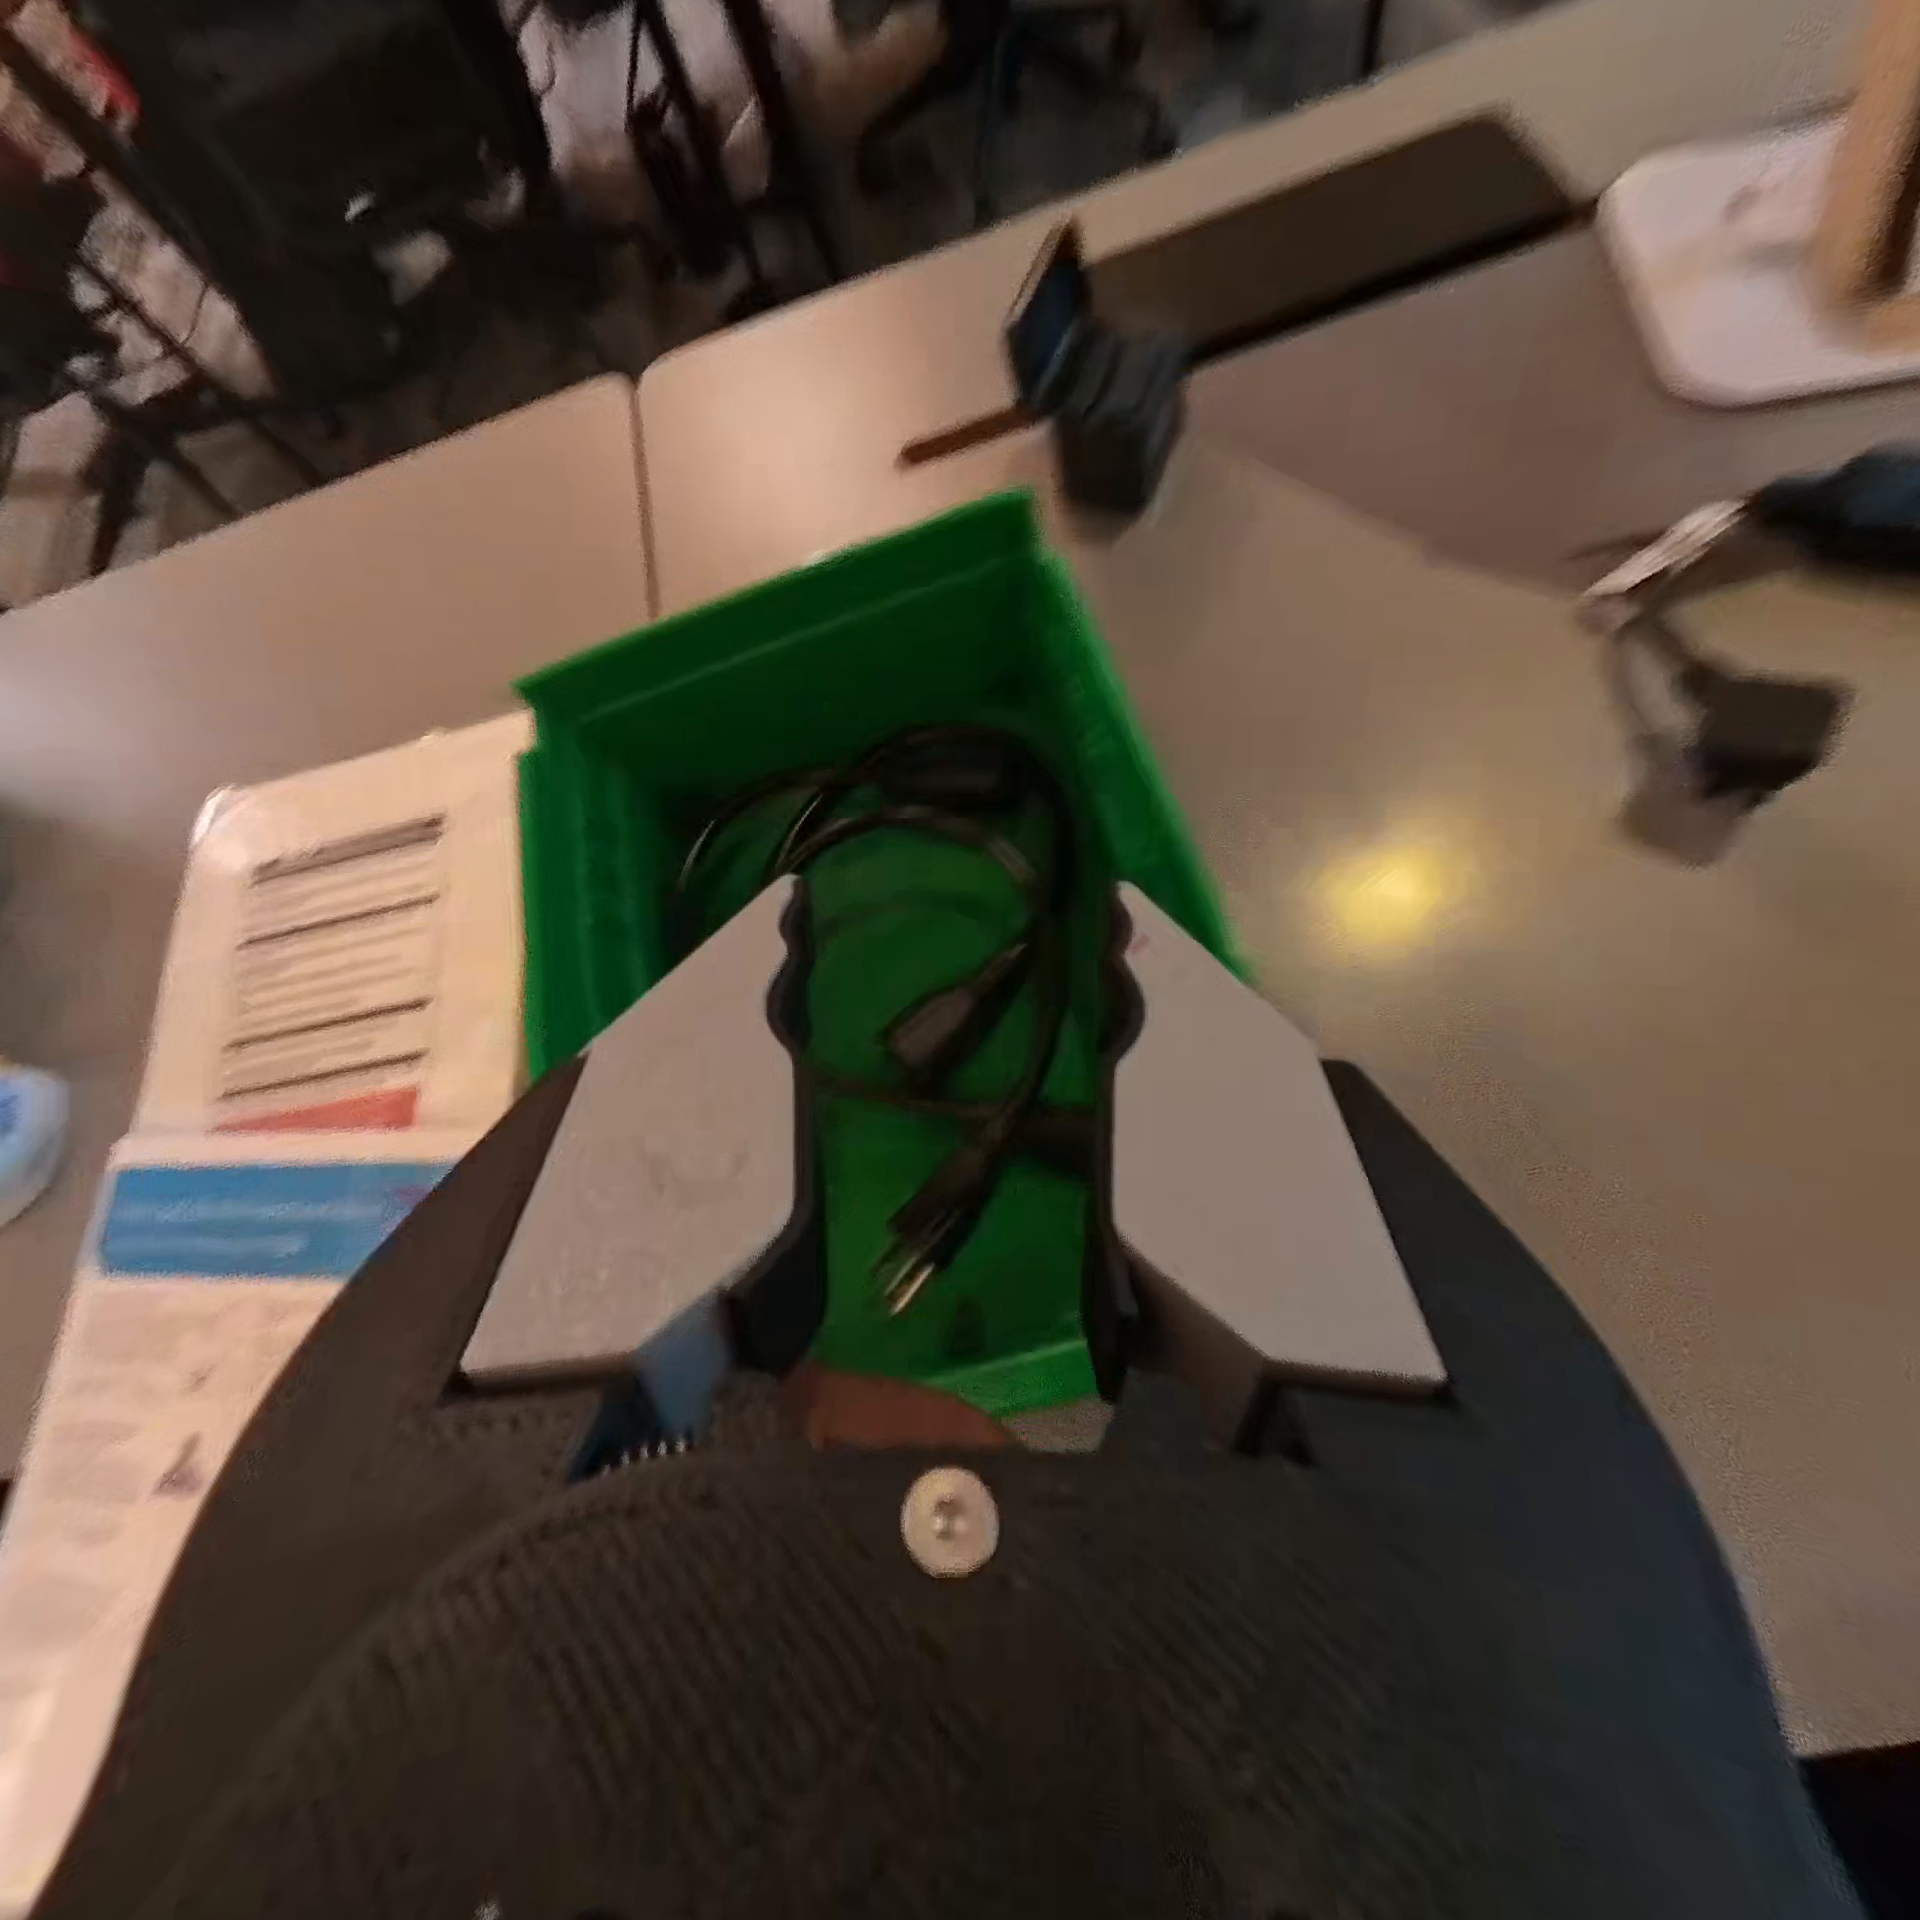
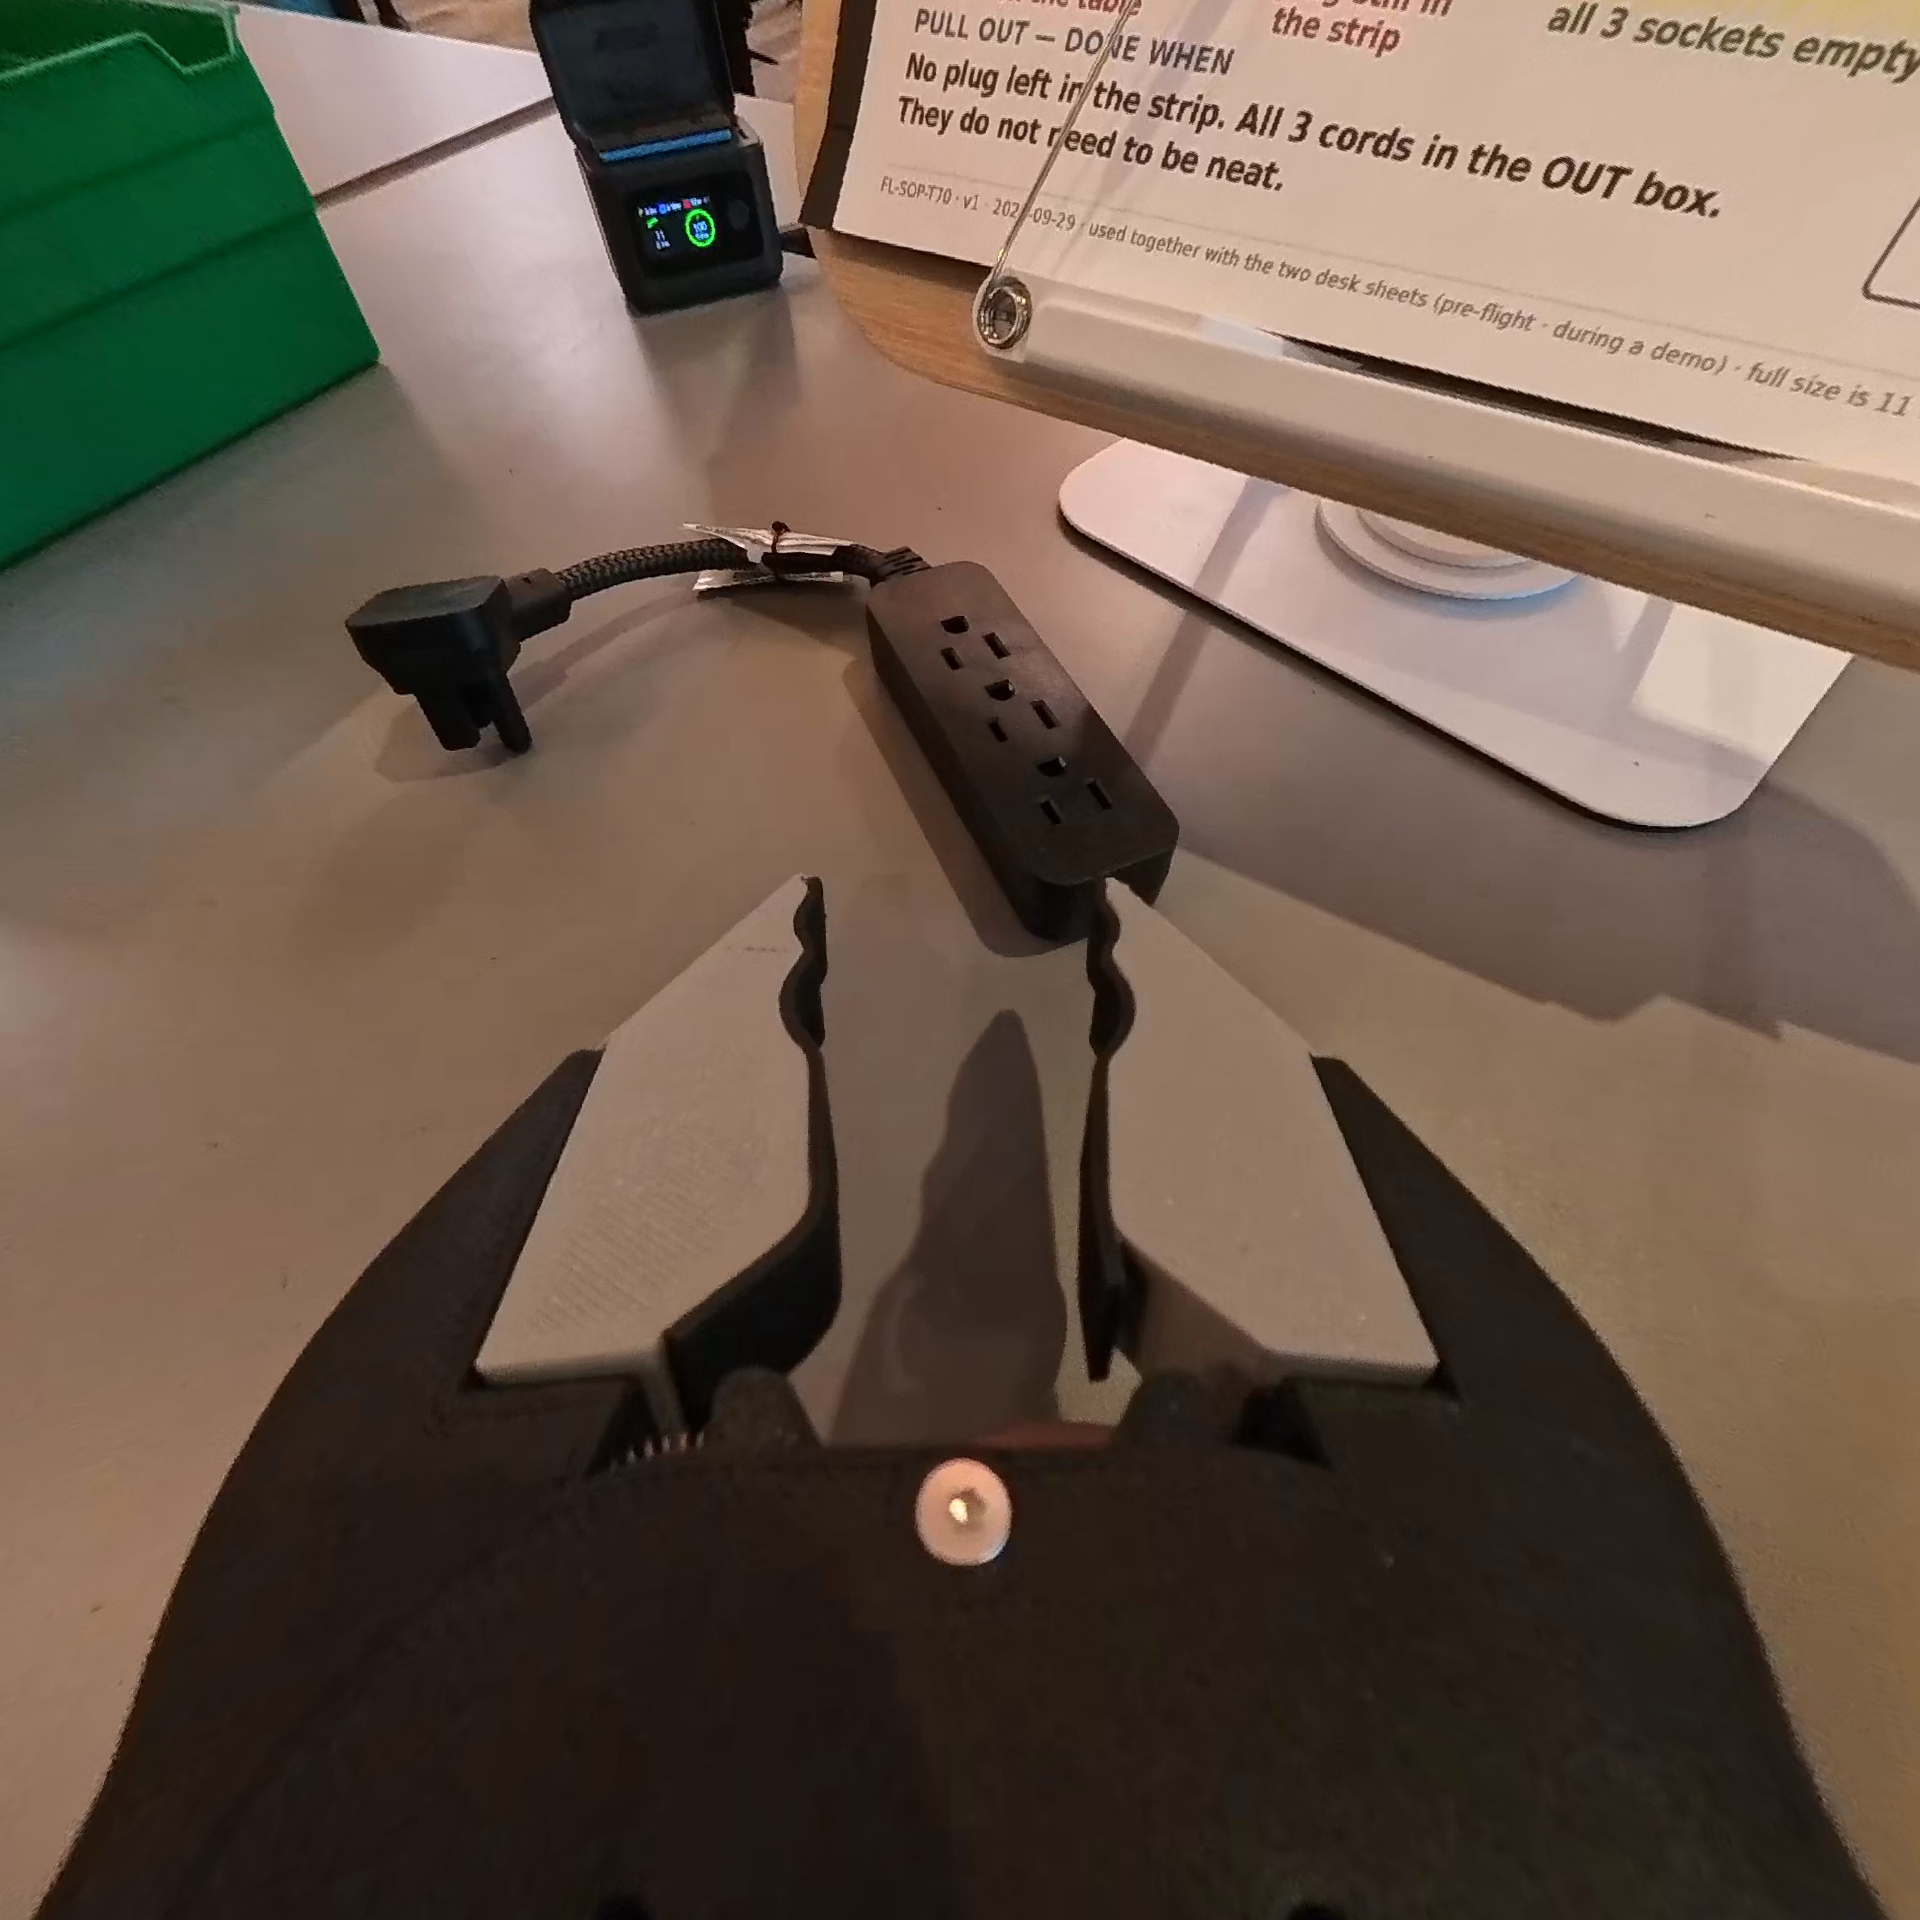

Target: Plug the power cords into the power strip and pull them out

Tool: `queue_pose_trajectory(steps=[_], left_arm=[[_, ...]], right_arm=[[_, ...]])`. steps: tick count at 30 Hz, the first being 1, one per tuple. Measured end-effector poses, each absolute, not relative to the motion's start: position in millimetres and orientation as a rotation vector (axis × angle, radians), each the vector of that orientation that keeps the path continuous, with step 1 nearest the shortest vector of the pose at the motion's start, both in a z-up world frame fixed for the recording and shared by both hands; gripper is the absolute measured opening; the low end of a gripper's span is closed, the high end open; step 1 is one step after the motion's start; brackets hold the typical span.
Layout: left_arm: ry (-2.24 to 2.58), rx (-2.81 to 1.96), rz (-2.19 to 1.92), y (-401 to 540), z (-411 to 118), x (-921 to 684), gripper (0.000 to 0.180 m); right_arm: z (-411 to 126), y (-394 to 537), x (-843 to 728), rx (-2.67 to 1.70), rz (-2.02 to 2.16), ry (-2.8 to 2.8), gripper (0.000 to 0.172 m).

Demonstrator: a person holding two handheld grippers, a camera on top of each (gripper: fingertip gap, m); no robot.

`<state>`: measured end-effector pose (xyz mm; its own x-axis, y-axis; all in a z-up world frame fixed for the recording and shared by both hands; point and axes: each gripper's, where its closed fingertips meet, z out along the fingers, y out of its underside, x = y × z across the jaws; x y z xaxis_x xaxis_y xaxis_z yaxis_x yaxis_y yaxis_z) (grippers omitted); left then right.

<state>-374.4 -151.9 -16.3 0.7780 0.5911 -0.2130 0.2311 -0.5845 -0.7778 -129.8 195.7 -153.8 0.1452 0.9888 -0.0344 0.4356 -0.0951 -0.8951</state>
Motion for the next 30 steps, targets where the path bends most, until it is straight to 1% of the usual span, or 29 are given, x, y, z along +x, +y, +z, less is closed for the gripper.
queue_pose_trajectory(steps=[4,7,14,17,23,28,30], left_arm=[[-0.693,-2.352,0.618,-187,-54,-398,0.055],[-0.733,-2.414,0.602,-194,-79,-409,0.055],[-0.765,-2.438,0.331,-167,-126,-400,0.054],[-0.733,-2.516,0.304,-166,-144,-392,0.055],[-0.668,-2.655,0.305,-175,-158,-382,0.055],[-0.642,-2.708,0.276,-179,-169,-378,0.040],[-0.646,-2.713,0.283,-180,-170,-379,0.041]], right_arm=[[-156,194,-131,-1.655,0.901,-1.414,0.048],[-157,194,-131,-1.658,0.896,-1.419,0.049],[-155,195,-130,-1.660,0.916,-1.402,0.049],[-155,194,-130,-1.660,0.922,-1.408,0.049],[-156,189,-132,-1.643,0.912,-1.435,0.049],[-155,189,-132,-1.642,0.915,-1.430,0.048],[-156,189,-132,-1.645,0.918,-1.428,0.049]])
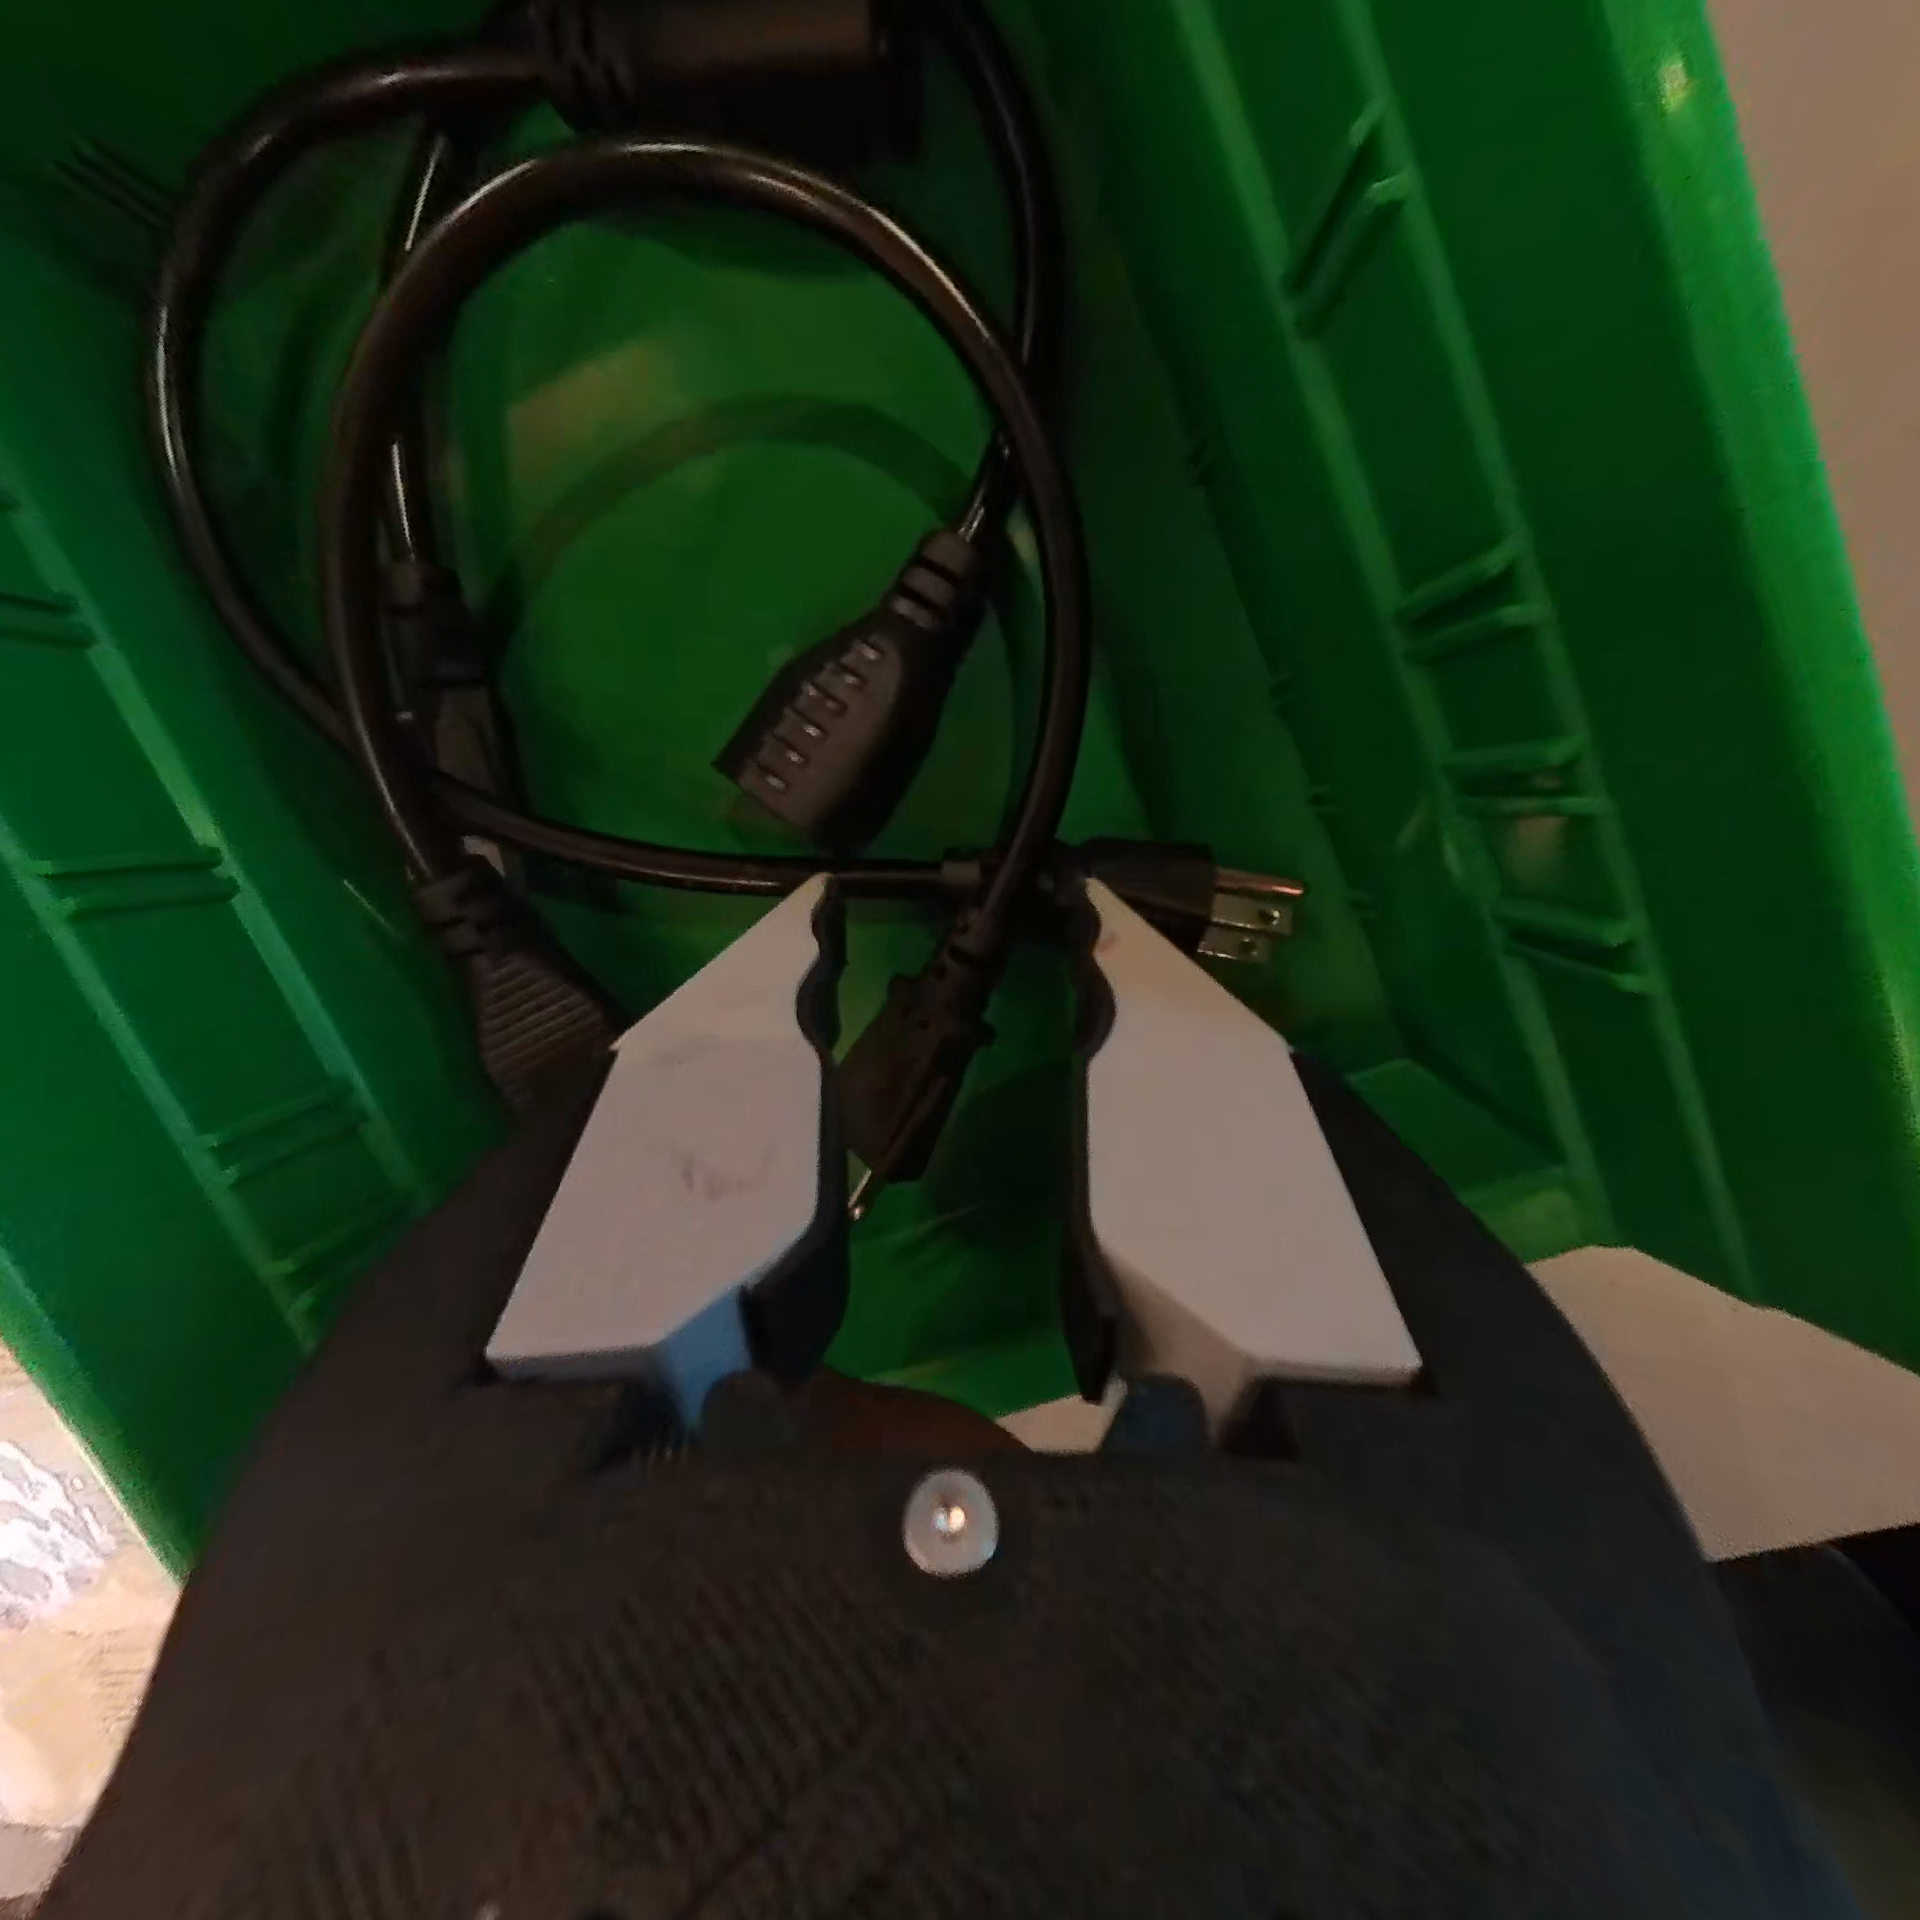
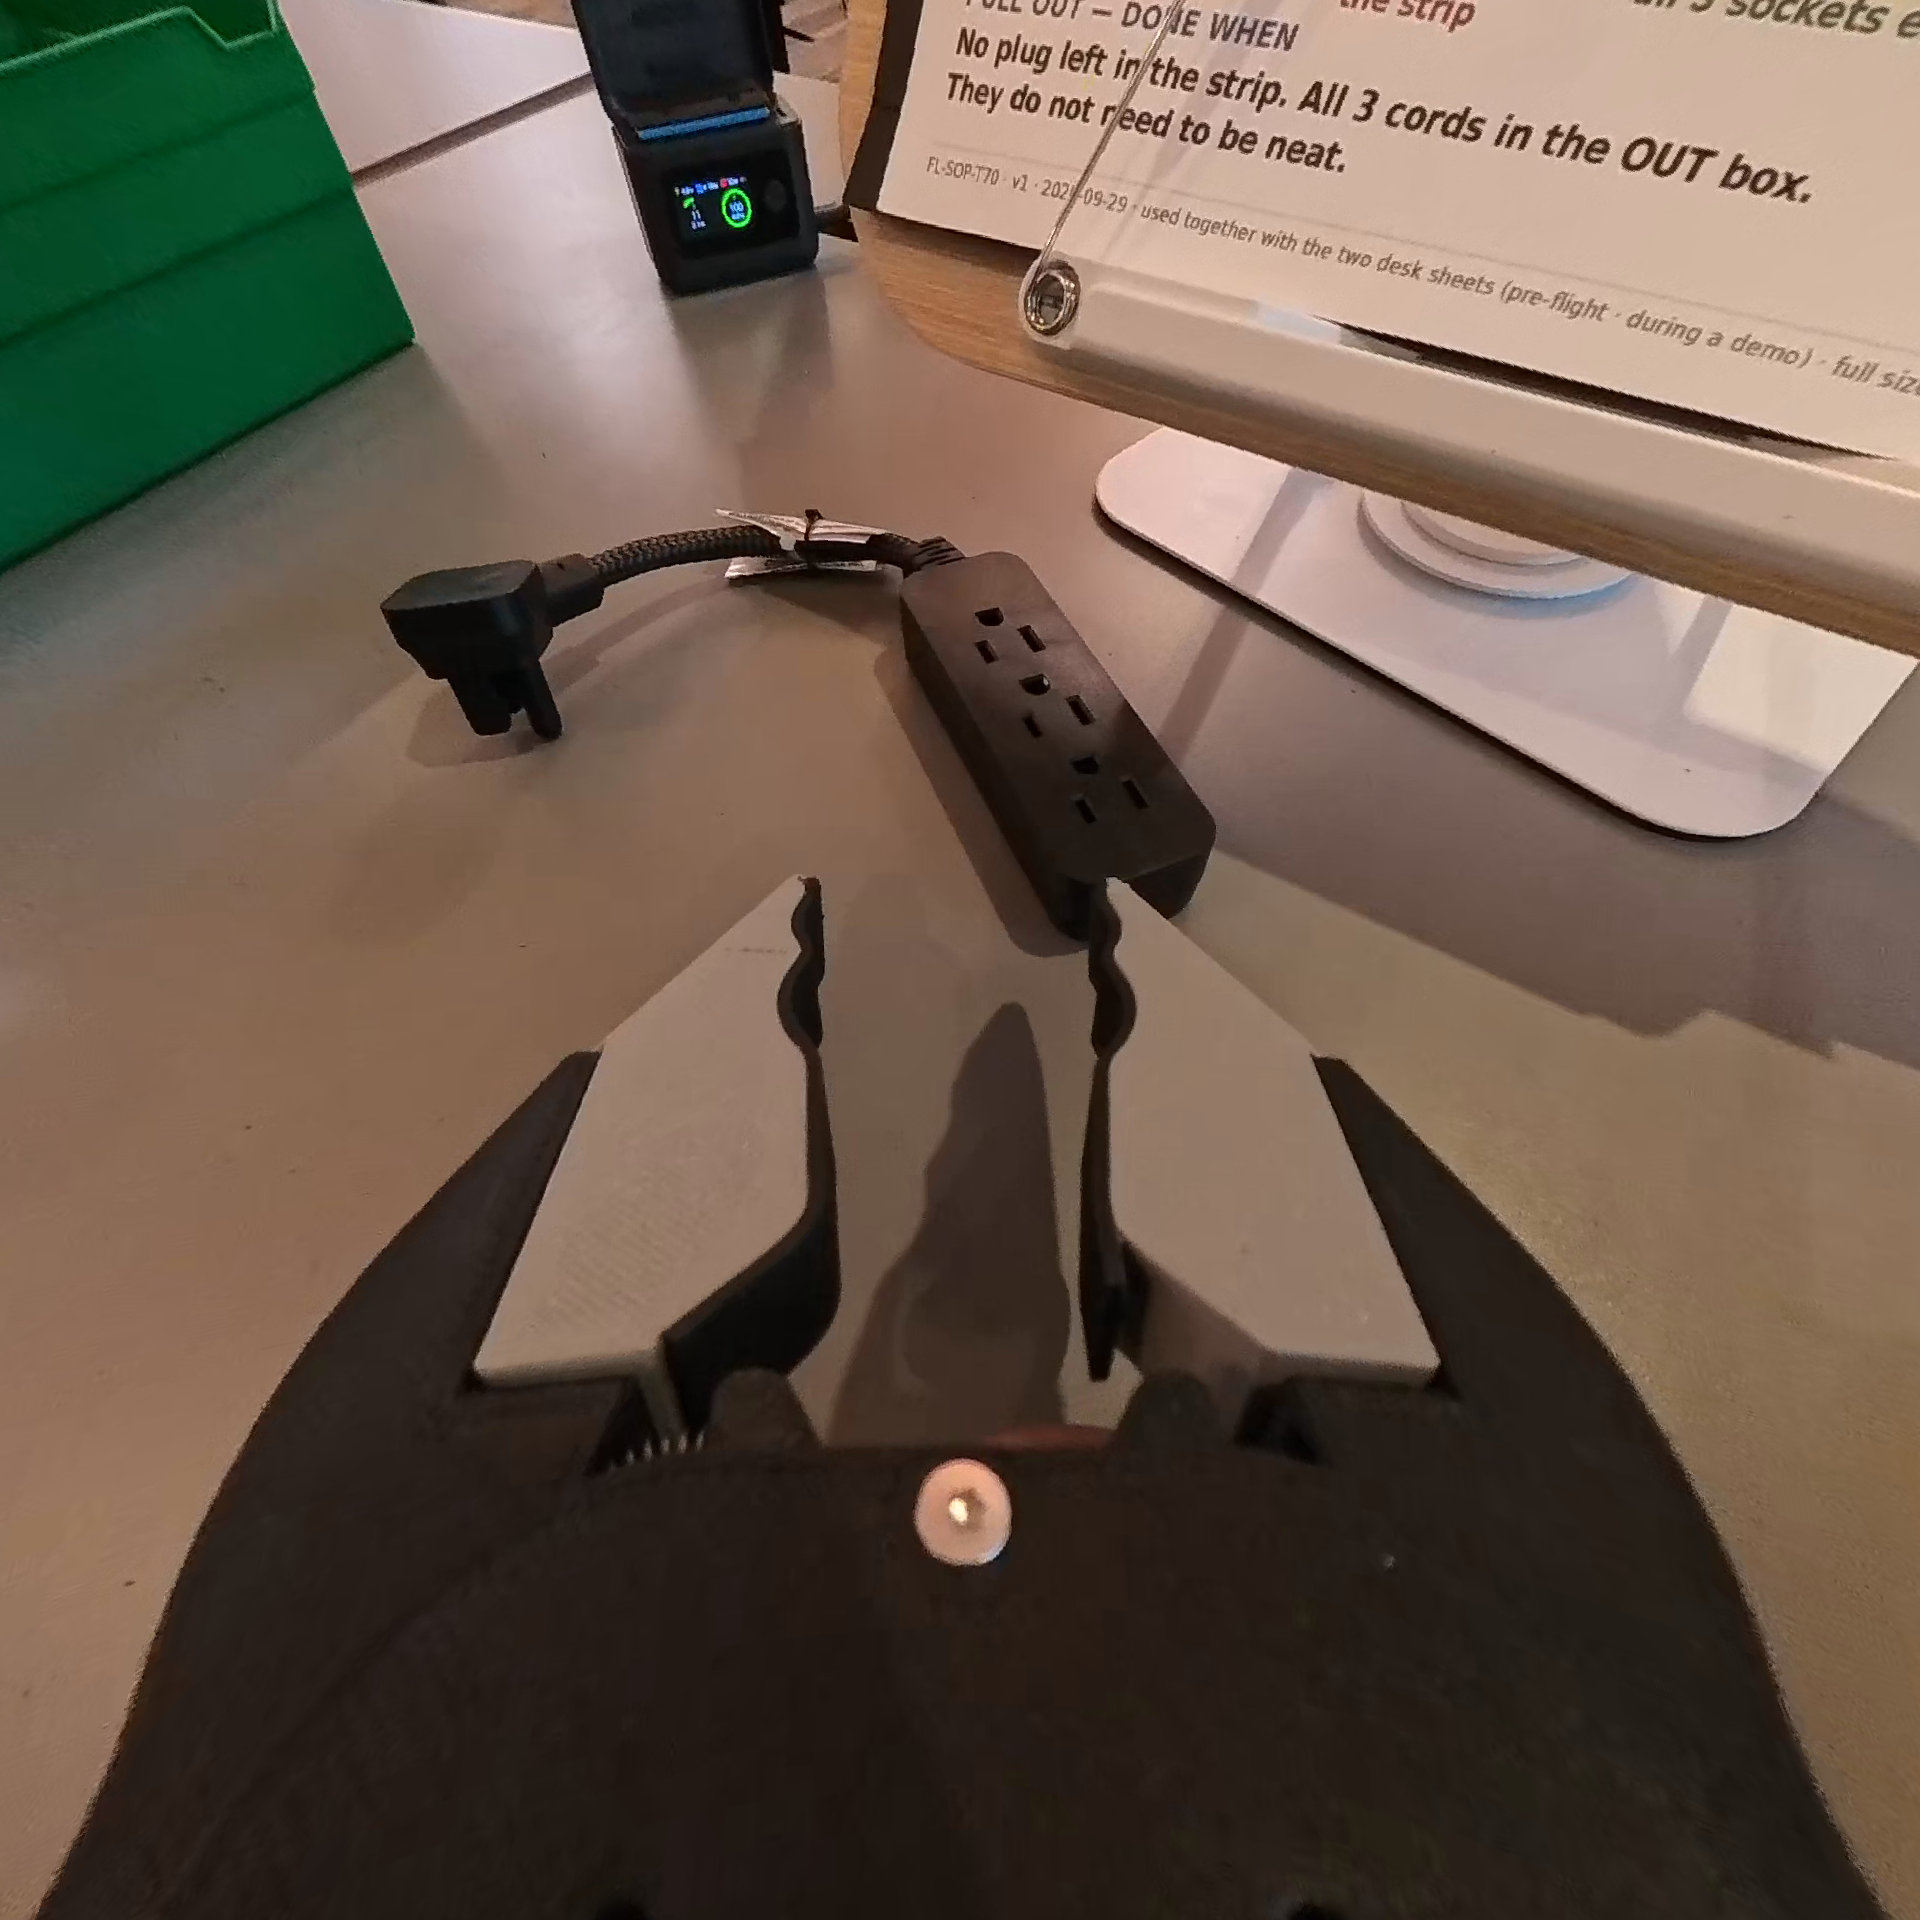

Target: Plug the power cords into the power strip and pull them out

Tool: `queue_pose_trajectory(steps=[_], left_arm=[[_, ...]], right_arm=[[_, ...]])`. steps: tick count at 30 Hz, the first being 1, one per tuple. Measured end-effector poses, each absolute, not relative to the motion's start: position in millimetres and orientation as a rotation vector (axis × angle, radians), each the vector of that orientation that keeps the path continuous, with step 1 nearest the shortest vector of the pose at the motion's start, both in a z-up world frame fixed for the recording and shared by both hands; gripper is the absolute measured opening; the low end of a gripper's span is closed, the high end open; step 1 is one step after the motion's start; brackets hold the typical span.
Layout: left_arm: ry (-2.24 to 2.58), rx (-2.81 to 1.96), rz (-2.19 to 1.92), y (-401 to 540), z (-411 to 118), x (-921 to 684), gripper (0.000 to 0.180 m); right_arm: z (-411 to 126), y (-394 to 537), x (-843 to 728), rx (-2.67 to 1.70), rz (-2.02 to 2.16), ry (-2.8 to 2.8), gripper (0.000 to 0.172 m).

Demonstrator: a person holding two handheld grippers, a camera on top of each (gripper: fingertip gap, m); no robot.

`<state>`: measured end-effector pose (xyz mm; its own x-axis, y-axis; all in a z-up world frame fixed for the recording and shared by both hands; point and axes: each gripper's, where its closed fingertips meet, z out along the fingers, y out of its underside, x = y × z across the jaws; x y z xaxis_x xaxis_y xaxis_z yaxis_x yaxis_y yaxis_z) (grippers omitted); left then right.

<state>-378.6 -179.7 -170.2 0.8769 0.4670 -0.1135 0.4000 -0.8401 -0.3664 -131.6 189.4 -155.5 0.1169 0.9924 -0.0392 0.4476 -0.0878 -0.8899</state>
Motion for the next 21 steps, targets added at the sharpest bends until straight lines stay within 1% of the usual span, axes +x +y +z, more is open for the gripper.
queue_pose_trajectory(steps=[4,6,7,9,10,17,21], left_arm=[[-0.653,-2.716,0.279,-181,-170,-380,0.044],[-0.640,-2.718,0.285,-181,-170,-381,0.039],[-0.627,-2.717,0.264,-179,-170,-379,0.034],[-0.593,-2.712,0.202,-175,-172,-372,0.016],[-0.580,-2.711,0.193,-174,-172,-370,0.011],[-0.530,-2.741,0.264,-174,-168,-371,0.010],[-0.535,-2.690,0.308,-173,-155,-377,0.009]], right_arm=[[-156,190,-132,-1.647,0.919,-1.427,0.048],[-155,190,-132,-1.646,0.920,-1.426,0.048],[-155,189,-132,-1.646,0.920,-1.426,0.048],[-155,189,-132,-1.644,0.920,-1.426,0.048],[-155,189,-132,-1.644,0.920,-1.426,0.048],[-155,189,-132,-1.645,0.923,-1.427,0.048],[-155,189,-132,-1.646,0.923,-1.429,0.048]])
